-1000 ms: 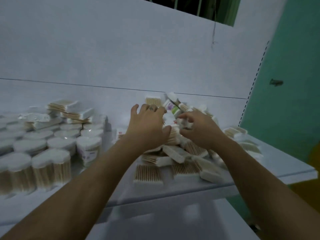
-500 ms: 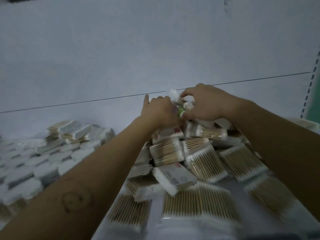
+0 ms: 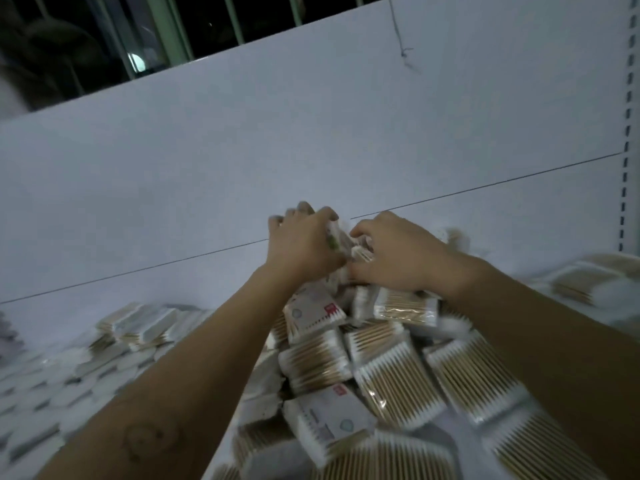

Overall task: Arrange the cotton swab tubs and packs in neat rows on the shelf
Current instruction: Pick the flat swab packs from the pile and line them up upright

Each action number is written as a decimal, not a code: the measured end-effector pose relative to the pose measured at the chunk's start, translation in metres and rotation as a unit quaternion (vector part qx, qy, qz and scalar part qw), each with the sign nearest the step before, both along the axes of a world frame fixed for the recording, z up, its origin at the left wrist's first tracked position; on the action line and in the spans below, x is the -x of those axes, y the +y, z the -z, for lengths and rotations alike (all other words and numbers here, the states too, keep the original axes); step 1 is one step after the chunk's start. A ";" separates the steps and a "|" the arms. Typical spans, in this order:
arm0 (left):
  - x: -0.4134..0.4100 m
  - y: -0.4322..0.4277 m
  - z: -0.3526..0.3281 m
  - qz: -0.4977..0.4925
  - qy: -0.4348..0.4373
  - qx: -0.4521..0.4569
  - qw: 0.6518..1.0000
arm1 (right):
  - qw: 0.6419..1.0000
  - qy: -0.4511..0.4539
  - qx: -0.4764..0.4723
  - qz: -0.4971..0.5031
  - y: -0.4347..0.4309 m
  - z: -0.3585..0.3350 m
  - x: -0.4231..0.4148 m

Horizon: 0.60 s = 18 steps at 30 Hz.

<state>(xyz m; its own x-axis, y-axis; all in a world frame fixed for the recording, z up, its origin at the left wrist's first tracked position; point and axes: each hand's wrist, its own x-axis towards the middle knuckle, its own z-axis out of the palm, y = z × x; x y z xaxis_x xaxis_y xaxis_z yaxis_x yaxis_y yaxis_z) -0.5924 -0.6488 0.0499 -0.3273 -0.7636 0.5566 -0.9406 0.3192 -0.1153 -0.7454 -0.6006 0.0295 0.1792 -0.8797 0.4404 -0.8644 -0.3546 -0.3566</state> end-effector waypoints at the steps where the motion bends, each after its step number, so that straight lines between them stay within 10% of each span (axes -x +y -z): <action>1: -0.001 0.004 -0.004 -0.013 -0.004 0.026 1.000 | 1.000 -0.003 -0.001 -0.003 0.000 -0.001 0.001; 6: -0.026 0.023 -0.001 0.044 0.202 -0.031 0.978 | 1.000 -0.011 -0.013 -0.012 0.010 -0.002 0.003; 9: -0.045 0.041 0.005 0.094 0.355 -0.084 0.926 | 0.982 -0.175 0.024 -0.061 0.017 -0.008 0.000; 18: -0.089 0.088 -0.001 0.177 0.514 -0.073 0.836 | 0.915 -0.351 -0.118 -0.162 0.035 -0.044 -0.075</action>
